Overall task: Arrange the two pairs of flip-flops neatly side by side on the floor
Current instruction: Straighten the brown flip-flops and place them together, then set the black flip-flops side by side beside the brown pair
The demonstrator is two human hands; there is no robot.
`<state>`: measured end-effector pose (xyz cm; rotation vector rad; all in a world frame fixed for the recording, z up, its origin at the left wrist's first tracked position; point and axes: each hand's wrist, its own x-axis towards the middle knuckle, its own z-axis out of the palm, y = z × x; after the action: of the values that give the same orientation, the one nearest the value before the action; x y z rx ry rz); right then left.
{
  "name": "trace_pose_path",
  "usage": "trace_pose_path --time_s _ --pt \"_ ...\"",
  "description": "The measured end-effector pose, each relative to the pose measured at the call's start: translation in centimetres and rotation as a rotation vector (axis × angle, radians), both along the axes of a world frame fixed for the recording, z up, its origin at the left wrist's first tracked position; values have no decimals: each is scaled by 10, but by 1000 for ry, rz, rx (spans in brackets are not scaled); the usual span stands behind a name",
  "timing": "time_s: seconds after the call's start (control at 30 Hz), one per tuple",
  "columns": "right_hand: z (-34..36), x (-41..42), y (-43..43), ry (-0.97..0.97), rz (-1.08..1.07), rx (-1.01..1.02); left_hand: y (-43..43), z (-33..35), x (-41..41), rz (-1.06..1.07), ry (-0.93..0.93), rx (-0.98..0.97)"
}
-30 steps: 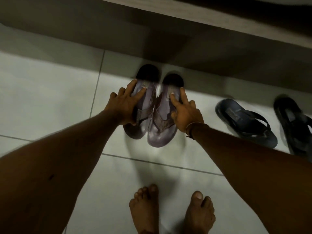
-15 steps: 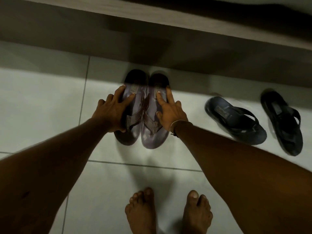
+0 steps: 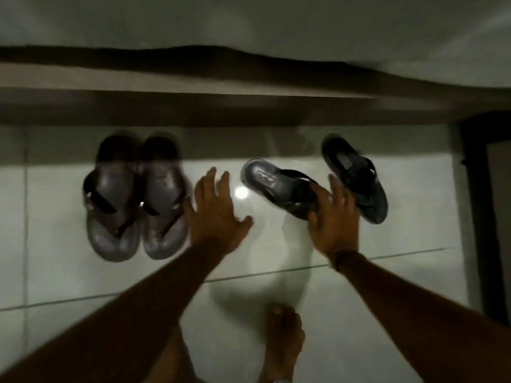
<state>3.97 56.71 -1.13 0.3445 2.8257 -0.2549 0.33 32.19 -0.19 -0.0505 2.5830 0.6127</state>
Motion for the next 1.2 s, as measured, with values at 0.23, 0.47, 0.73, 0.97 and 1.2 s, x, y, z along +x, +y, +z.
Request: trace_pose_path --time_s 0.23,0.47,0.73,0.97,1.2 --pt "-21 -71 175 -443 -153 3 190 -28 -1 242 -245 46" --pt "-50 -92 196 -493 20 -113 201 -74 -21 67 -25 -100" --pt "-46 -77 165 -477 -11 -311 160 -78 -67 -558 -6 49" --pt "-53 -69 148 -377 -37 -204 157 -75 -75 -662 -30 65" --pt "-48 -62 138 -299 -90 -122 153 -61 -65 -641 63 16"
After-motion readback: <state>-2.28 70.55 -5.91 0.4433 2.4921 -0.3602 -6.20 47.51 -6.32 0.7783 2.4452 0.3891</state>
